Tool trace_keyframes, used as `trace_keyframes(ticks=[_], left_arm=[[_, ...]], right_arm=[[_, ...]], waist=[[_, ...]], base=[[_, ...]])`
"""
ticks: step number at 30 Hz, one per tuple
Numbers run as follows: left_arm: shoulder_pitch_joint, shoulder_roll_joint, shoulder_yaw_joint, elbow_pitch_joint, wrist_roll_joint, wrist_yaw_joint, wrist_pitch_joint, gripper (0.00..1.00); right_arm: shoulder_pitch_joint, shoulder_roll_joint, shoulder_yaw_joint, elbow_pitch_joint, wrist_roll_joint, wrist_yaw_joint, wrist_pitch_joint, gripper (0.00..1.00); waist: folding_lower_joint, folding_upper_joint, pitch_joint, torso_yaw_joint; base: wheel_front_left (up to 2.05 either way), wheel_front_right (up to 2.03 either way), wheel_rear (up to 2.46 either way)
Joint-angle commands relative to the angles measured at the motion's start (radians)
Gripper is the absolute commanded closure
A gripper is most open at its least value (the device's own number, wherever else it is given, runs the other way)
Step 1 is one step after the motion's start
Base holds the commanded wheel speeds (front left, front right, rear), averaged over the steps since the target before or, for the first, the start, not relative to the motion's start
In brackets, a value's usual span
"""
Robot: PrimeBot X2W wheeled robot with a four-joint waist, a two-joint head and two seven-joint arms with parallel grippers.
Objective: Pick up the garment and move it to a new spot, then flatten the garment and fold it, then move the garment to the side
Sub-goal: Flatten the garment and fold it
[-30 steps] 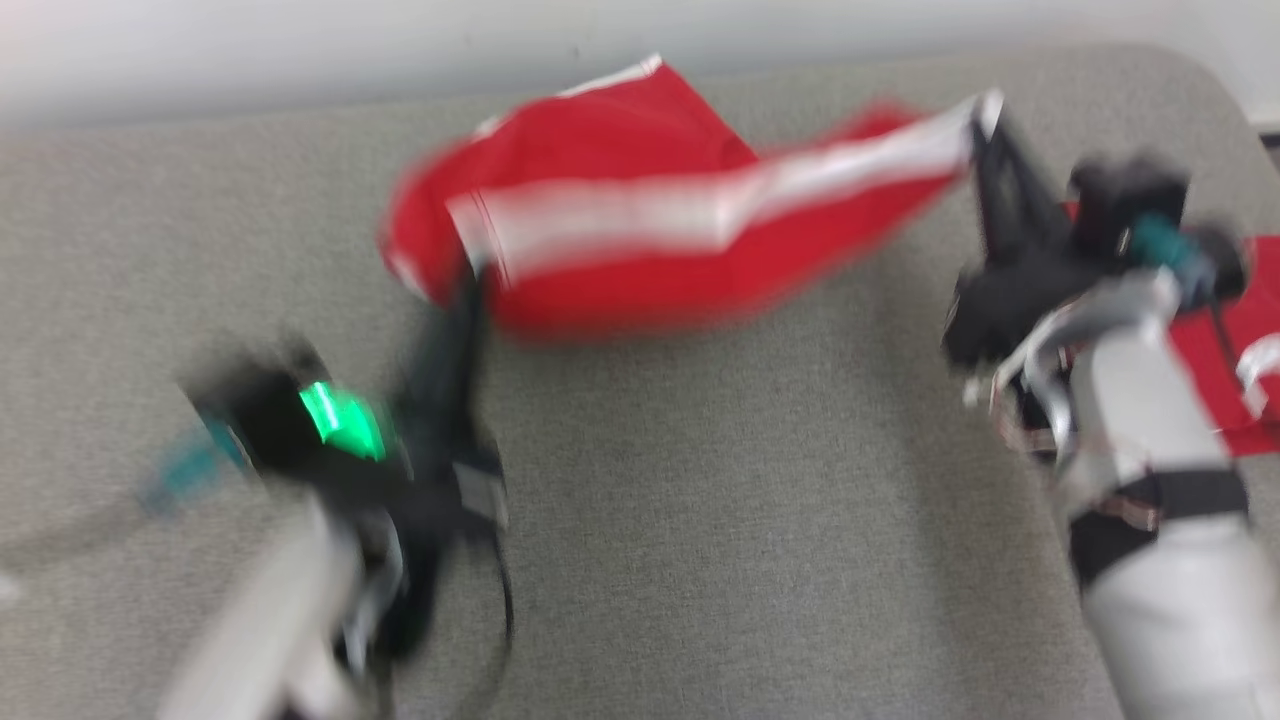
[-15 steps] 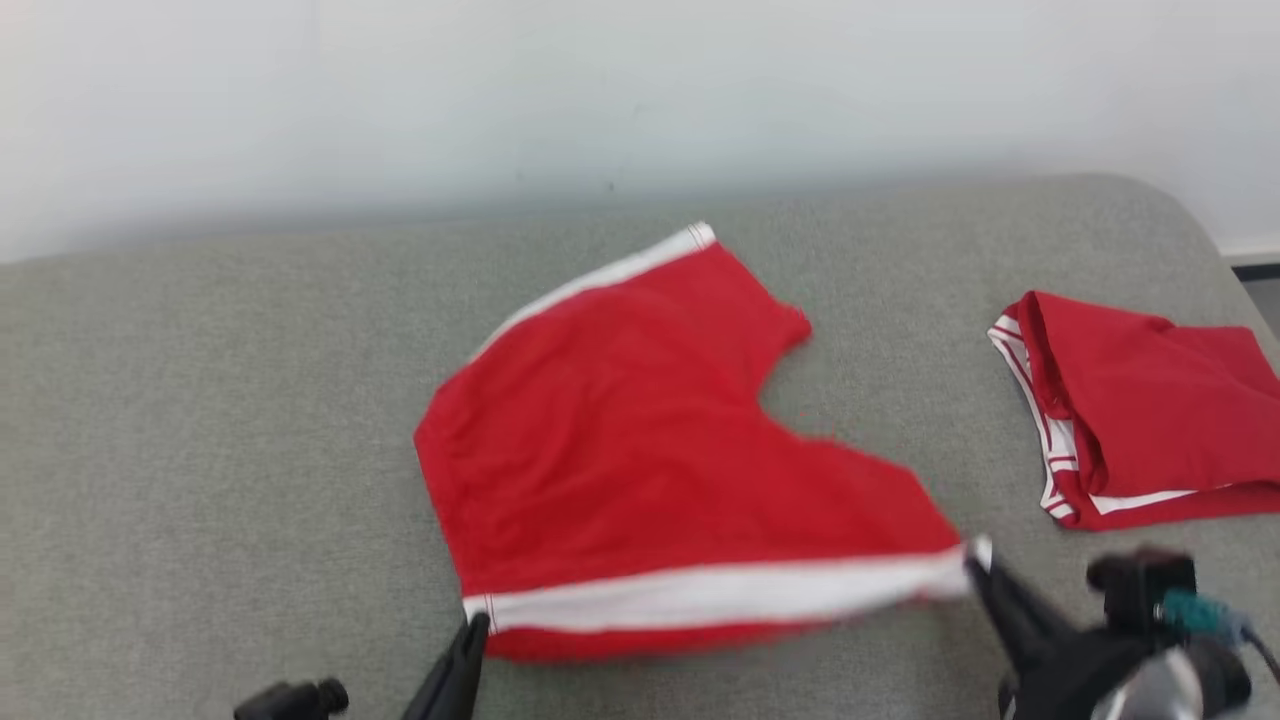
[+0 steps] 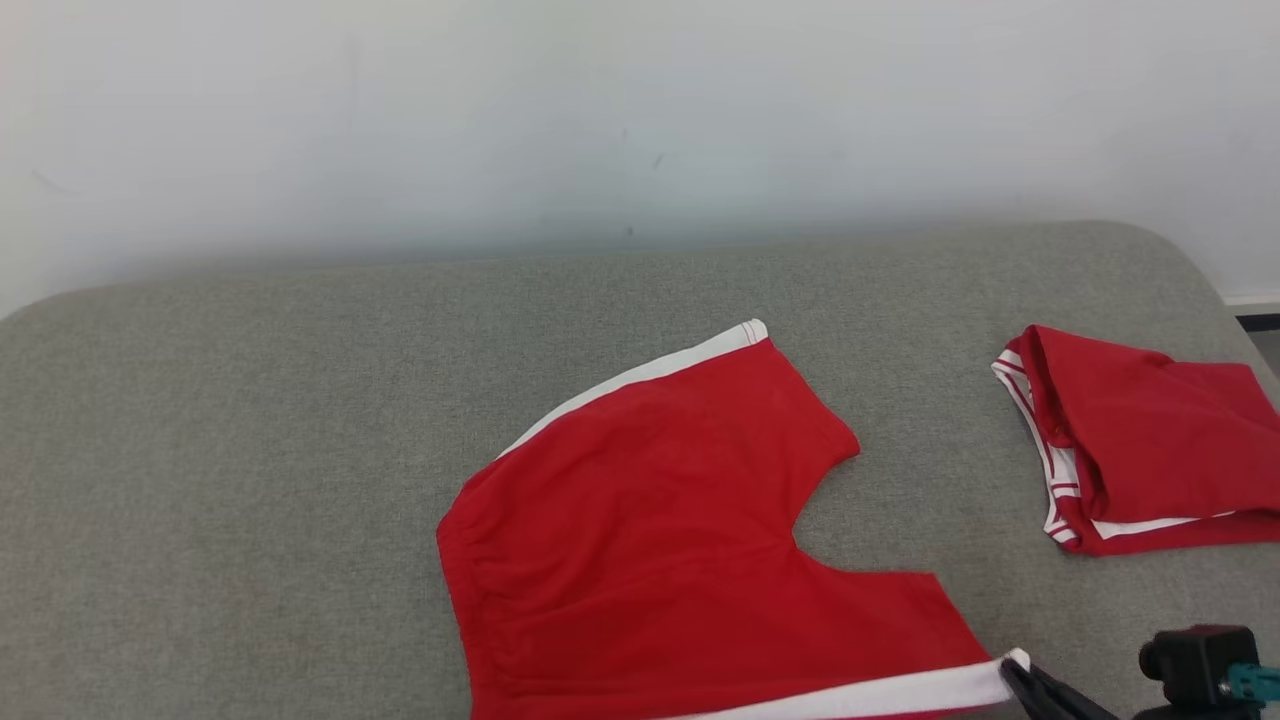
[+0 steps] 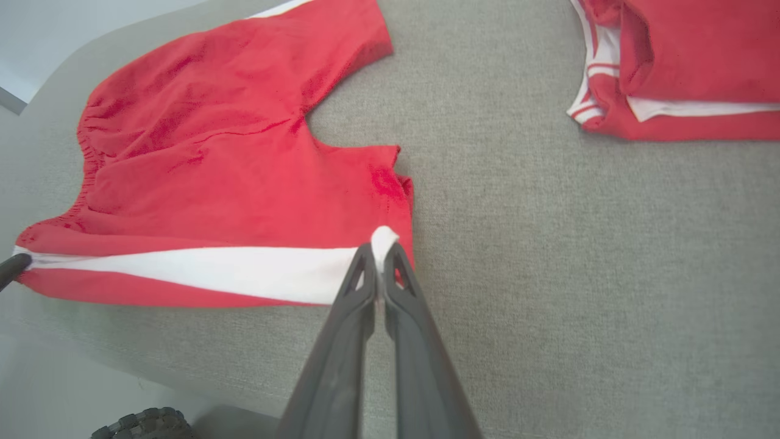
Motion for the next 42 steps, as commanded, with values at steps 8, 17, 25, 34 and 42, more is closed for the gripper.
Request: trace_keyframes(ticks=[8, 17, 25, 34, 42], left_arm=[[-0.086, -0.108, 0.095, -0.051, 0.086, 0.043, -0.008, 1.0], [-0.251, -0.204, 0.121, 0.02, 0.161, 0.047, -0.005, 1.0], [-0.431, -0.282, 0.134, 0.158, 0.178, 0.085, 0.0, 1.0], [-0.579, -0.34, 0.178, 0.299, 0.202, 0.122, -0.007, 1.0], [-0.608, -0.362, 0.227, 0.315, 0.241, 0.12, -0.008, 1.0]], right_arm=[[-0.224, 0.022, 0.061, 0.054, -0.109, -0.002, -0.083, 1.0], [-0.597, 0.017, 0.154, 0.343, -0.204, -0.003, -0.17, 1.0], [-0.878, 0.027, 0.206, 0.598, -0.327, -0.002, -0.257, 1.0], [-1.051, 0.058, 0.245, 0.824, -0.361, -0.003, -0.32, 1.0], [-1.146, 0.079, 0.208, 0.953, -0.451, -0.003, -0.408, 1.0]], waist=[[0.0002, 0.0002, 0.007, 0.032], [0.0002, 0.0002, 0.071, 0.101], [0.0002, 0.0002, 0.18, 0.158], [0.0002, 0.0002, 0.26, 0.179], [0.0002, 0.0002, 0.296, 0.186]], base=[[0.0, 0.0, 0.0], [0.0, 0.0, 0.0], [0.0, 0.0, 0.0], [0.0, 0.0, 0.0], [0.0, 0.0, 0.0]])
